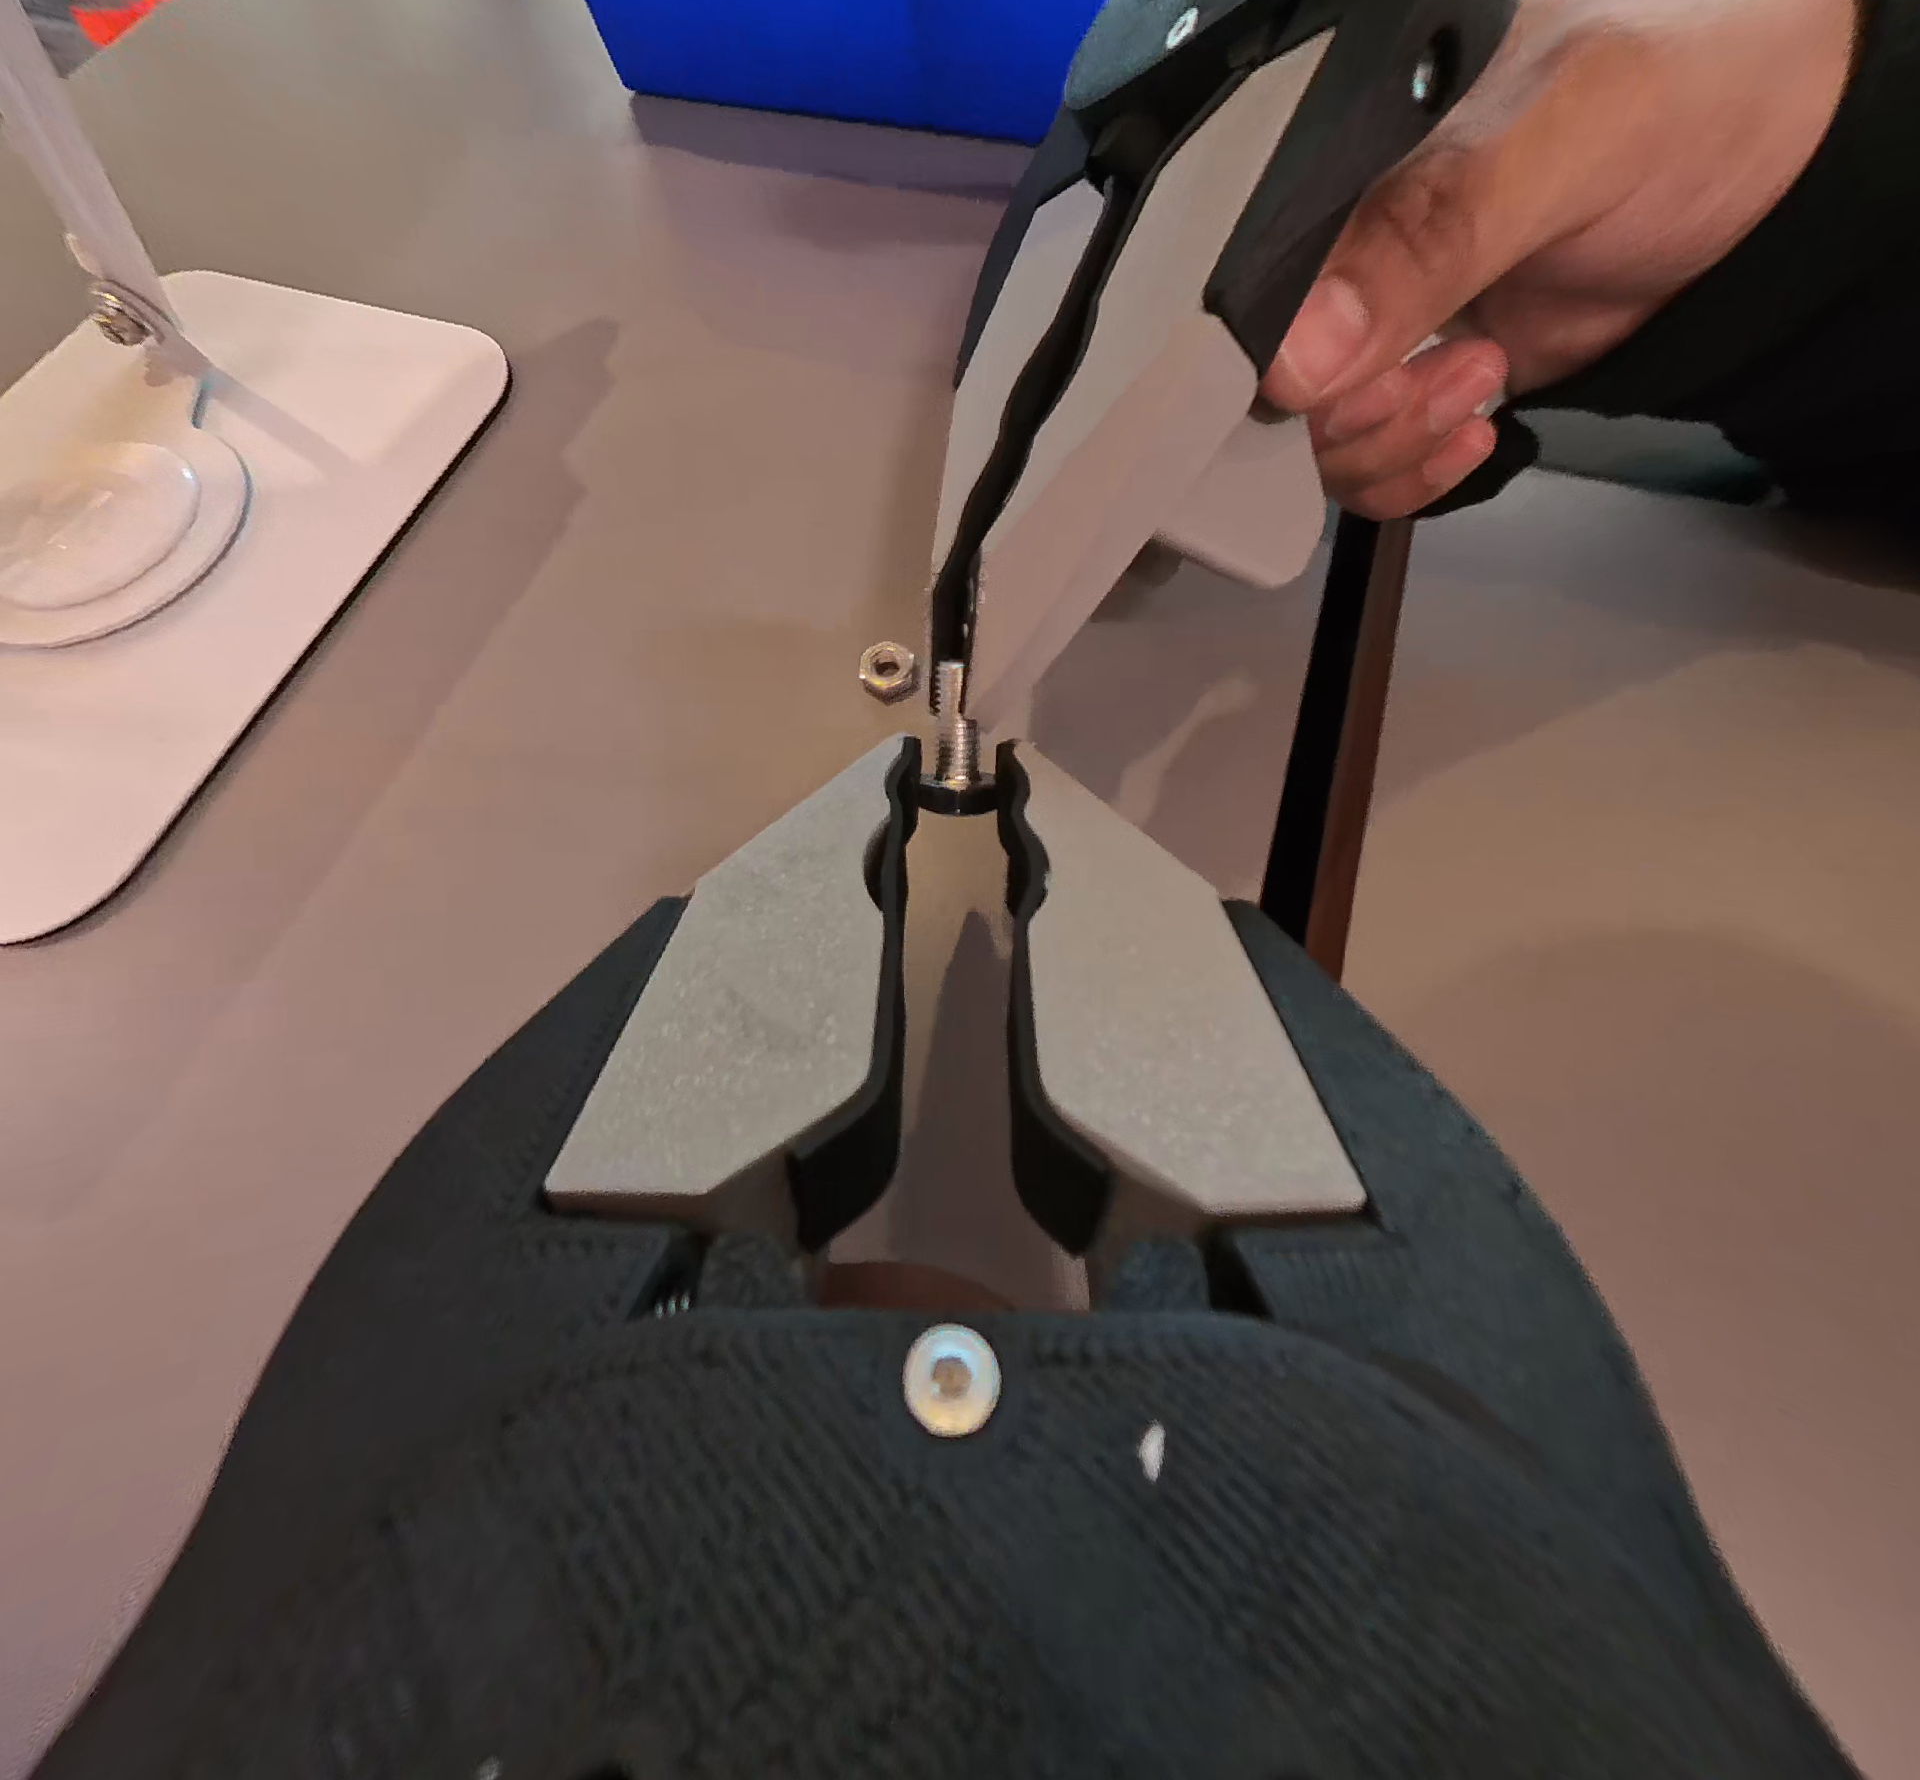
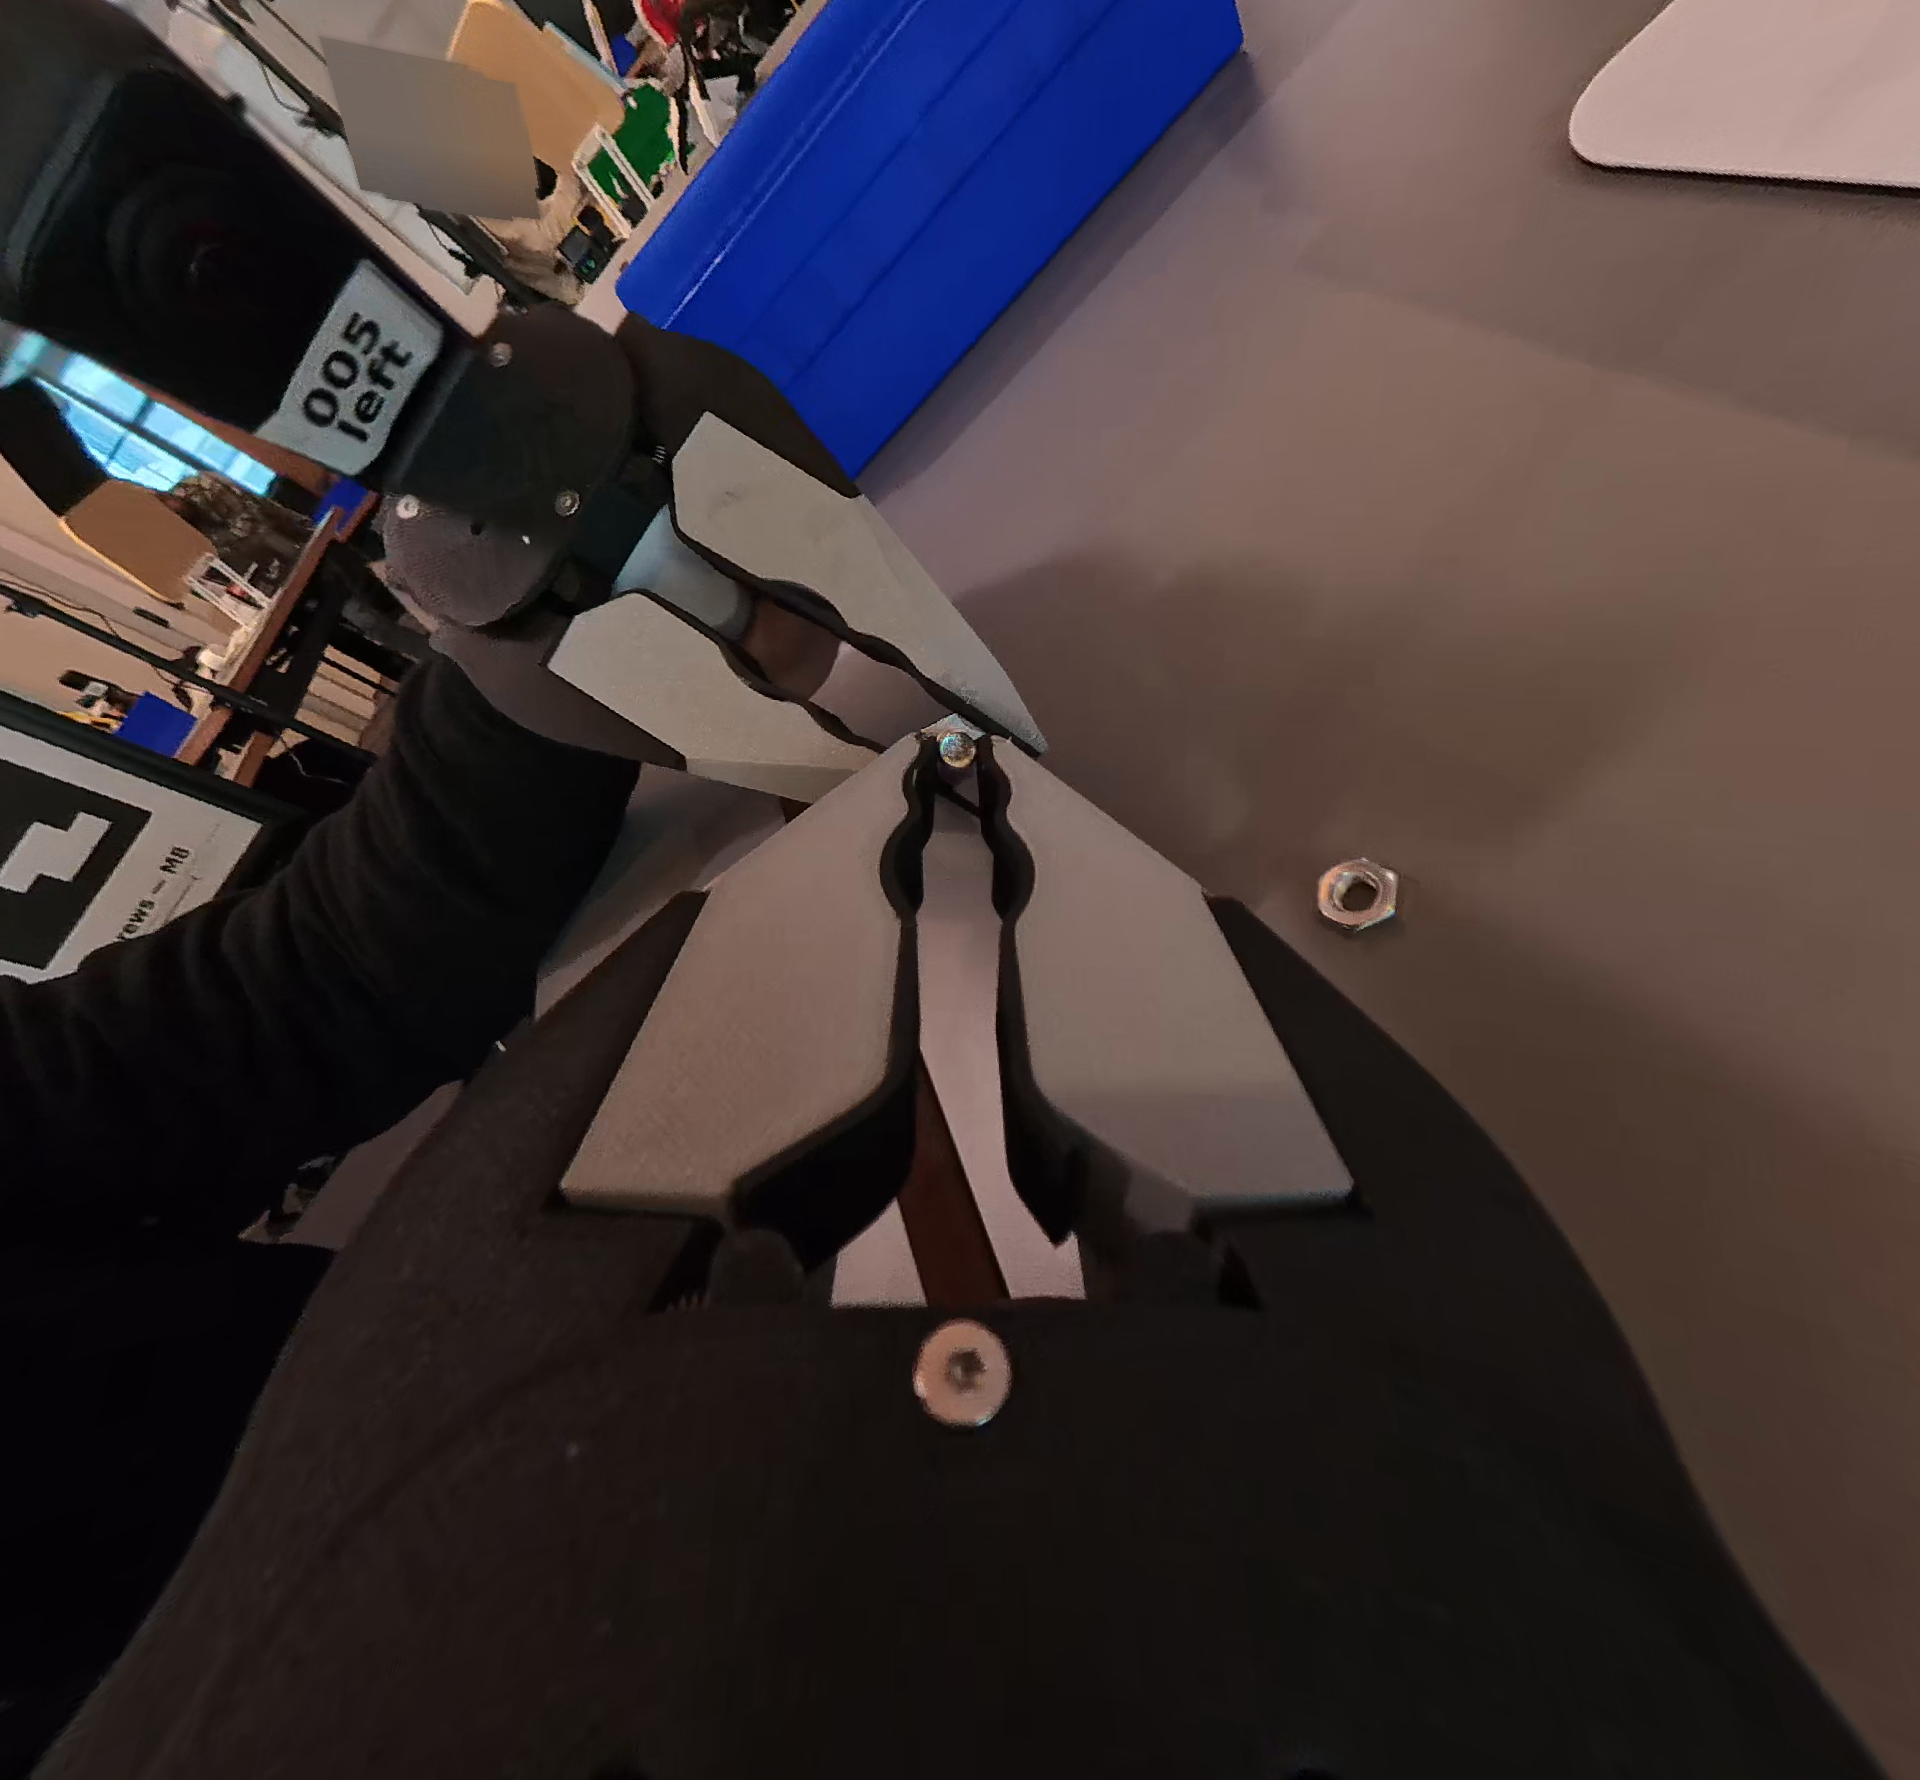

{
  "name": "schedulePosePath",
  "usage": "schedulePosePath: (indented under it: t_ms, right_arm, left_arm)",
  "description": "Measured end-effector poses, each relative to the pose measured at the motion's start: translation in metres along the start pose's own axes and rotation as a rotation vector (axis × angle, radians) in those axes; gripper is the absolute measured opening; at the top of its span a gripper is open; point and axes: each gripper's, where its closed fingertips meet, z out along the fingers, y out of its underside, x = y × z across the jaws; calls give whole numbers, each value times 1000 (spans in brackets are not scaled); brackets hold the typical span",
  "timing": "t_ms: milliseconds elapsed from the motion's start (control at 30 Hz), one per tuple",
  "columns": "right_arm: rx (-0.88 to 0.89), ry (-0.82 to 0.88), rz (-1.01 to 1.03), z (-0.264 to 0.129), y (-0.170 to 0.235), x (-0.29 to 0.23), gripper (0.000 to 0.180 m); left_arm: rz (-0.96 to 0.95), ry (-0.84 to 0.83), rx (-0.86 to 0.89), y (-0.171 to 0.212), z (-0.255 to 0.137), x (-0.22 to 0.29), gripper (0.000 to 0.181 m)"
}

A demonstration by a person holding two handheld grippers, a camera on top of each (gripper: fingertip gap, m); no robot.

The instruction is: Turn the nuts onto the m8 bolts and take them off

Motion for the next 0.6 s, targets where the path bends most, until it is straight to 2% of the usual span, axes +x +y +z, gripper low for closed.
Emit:
schedulePosePath:
  t_ms: [233, 367, 500, 600]
  right_arm:
    - [99, -13, -17, -13, -18, -4, 5]
    - [109, 109, -47, -20, -21, 14, 13]
    - [39, 276, -114, -22, -12, 36, 14]
    - [-5, 320, -130, -21, -6, 42, 14]
  left_arm:
    - [-200, 108, 103, -8, -8, -3, 12]
    - [-252, 103, 109, -4, -9, -12, 12]
    - [-265, 100, 100, 1, -5, -15, 13]
    - [-273, 91, 104, 2, -5, -17, 12]
